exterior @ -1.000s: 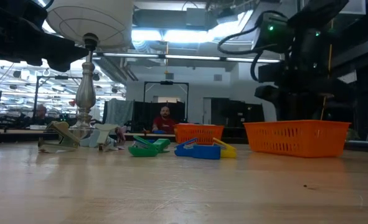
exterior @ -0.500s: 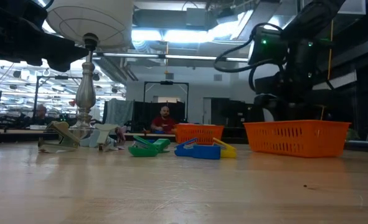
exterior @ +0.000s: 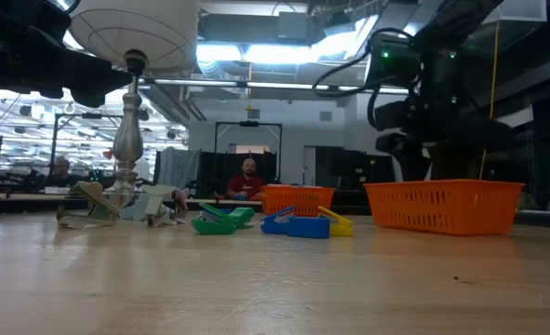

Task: Pick and place Stapler, Stapler remover, tape
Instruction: Put the blue stapler into the middle orange bin

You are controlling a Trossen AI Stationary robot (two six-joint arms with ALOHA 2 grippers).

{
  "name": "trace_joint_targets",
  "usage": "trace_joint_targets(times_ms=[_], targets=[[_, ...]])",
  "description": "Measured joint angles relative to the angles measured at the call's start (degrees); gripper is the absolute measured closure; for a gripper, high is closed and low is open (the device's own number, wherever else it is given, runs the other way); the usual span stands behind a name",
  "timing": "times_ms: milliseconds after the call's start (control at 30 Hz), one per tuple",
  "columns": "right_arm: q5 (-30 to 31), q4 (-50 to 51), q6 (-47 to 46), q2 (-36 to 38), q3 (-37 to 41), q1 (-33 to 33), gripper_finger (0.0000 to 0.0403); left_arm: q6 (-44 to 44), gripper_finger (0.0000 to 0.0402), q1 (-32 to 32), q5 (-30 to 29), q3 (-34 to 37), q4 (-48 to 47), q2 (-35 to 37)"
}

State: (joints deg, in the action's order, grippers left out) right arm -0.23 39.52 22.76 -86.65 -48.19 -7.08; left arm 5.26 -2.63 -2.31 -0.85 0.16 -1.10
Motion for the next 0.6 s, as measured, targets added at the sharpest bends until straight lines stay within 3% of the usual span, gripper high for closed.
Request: trace_joint_targets(times_ms=[367, 600], targets=[[0.7, 9.0, -2.2, 0.0, -8.5, 4.4, 0.0199, 0.0, 0.0186, 0.0, 0.0, 0.0, 0.0, 0.0], [5.5, 10.0, -7.2, 0.0, -13.4, 11.3, 0.021, 0.0, 0.0185, 0.0, 0.0, 0.0, 0.0, 0.0]])
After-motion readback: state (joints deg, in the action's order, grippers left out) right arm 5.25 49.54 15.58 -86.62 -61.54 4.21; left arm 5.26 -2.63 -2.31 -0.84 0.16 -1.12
